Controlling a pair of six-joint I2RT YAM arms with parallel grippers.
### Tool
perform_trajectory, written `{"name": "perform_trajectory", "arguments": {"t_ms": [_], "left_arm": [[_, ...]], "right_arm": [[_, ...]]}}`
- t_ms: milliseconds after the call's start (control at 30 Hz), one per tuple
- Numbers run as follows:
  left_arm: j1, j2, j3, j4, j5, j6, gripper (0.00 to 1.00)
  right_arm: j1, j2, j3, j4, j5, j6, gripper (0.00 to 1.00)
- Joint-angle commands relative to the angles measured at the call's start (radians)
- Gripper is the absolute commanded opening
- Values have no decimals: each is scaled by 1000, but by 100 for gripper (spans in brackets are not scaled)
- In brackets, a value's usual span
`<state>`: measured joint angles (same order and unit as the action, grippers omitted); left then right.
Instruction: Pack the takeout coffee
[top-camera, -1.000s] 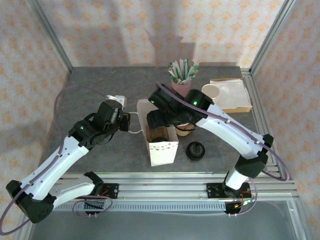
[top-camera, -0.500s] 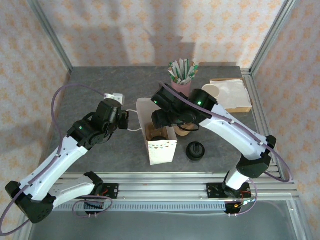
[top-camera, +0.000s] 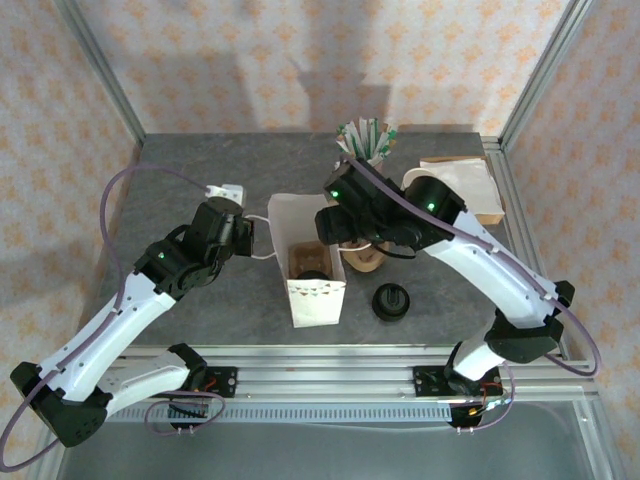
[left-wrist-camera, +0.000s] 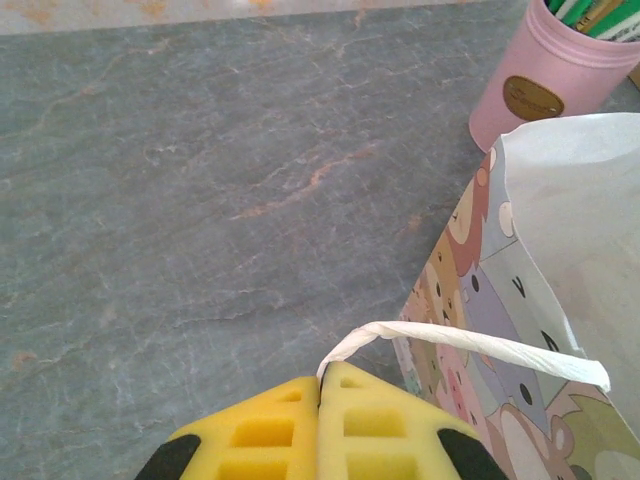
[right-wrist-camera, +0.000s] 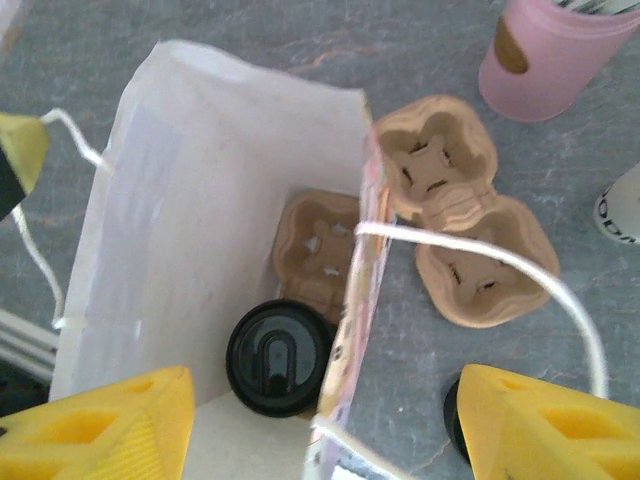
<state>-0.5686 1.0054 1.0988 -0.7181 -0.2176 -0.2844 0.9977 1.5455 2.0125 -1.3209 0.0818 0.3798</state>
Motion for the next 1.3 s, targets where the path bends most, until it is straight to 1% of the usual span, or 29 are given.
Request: {"name": "perform_trajectory", "arguments": {"t_ms": [0,167,400,633,733,800,867,933,1000,1067,1133,1167,1200,1267], "left_arm": [[24,11,23,34,-74,28,0],[84,19,21,55,-60,37,0],[138,48,36,55,-33,61,0],[179,30,0,94,-23,55,0],[184,14,-19,122,2,60,0],[184,3,-31,142,26,64,0],[184,-10,-41,160,45,70,0],[184,-24,-54,176,60,81,1],[184,-36,-65,187,64,89,9],[184,-46,-77,195,62,94,20],[184,-57,-88,208,62,102,35],[184,-63,-95,213,62,105,45],[184,-70,-101,220,63,108,52],[184,-85,-115,235,72,121,62]], "right_arm": [[-47,-20,20,39,45,-43,70],[-135,-25,5,87,52,-84,70],[-330,-25,-13,156,14,-138,71],[-555,-17,-74,257,-106,-158,73],[-615,1,-96,318,-179,-160,74],[-633,35,-94,339,-196,-169,74],[-652,73,-93,365,-222,-170,71],[-668,115,-96,409,-241,-161,66],[-669,151,-93,463,-282,-177,60],[-667,183,-93,534,-357,-215,58],[-660,211,-94,599,-381,-263,57],[-657,222,-101,637,-411,-301,56],[-649,226,-117,679,-442,-343,56],[-631,227,-151,757,-475,-433,56]]}}
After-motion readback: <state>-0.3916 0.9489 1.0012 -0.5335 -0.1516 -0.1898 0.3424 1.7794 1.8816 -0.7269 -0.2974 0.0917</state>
